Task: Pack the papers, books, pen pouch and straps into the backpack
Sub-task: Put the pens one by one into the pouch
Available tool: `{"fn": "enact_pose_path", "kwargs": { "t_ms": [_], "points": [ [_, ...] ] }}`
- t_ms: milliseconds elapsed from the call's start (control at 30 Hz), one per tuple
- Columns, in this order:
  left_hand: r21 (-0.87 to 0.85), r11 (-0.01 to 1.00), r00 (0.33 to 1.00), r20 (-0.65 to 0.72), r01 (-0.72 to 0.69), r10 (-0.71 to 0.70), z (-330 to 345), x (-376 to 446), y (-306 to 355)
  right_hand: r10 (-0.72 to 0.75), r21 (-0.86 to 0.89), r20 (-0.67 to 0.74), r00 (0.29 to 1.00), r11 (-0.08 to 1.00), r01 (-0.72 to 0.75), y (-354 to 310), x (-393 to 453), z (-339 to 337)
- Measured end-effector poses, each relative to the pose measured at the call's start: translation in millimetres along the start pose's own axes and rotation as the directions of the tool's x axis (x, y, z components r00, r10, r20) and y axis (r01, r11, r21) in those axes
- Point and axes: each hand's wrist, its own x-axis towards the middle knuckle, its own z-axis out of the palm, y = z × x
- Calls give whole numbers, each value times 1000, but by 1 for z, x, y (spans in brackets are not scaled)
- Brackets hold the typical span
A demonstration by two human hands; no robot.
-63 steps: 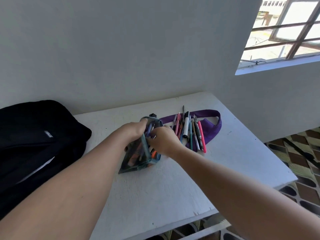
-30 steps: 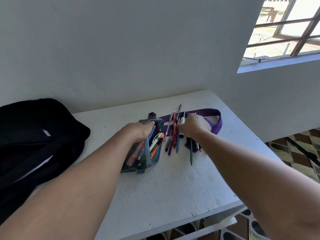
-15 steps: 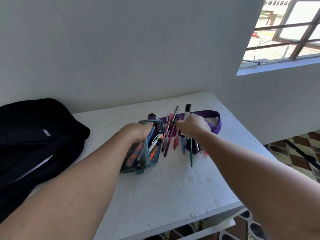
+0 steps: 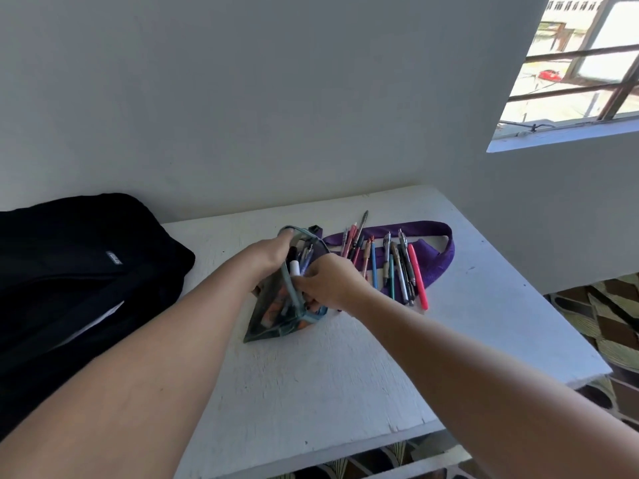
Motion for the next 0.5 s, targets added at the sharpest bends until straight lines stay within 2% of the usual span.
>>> {"fn": "enact_pose_path", "kwargs": {
  "t_ms": [67, 133, 200, 267, 400, 500],
  "points": [
    [-36, 999, 1000, -8, -9, 9, -1, -15, -1, -22, -19, -87, 996, 1000, 21, 3, -3, -2],
    [-59, 998, 1000, -14, -3, 2, 0, -21, -3, 55, 129, -89, 994, 991, -43, 10, -8, -5],
    [-73, 997, 1000, -3, -1, 1, 2, -24, -3, 178, 184, 40, 983, 966, -183, 13, -14, -9],
    [-83, 997, 1000, 6, -3, 3, 4, -25, -2, 260, 148, 113, 959, 950, -275, 14, -19, -10],
    [-123, 992, 998, 58, 15, -8, 2, -22, -7, 244, 82, 108, 964, 964, -253, 7, -23, -10],
    [-265, 964, 997, 80, 13, 8, -3, -20, -13, 244, 164, 120, 962, 951, -261, 5, -28, -5]
  ]
}}
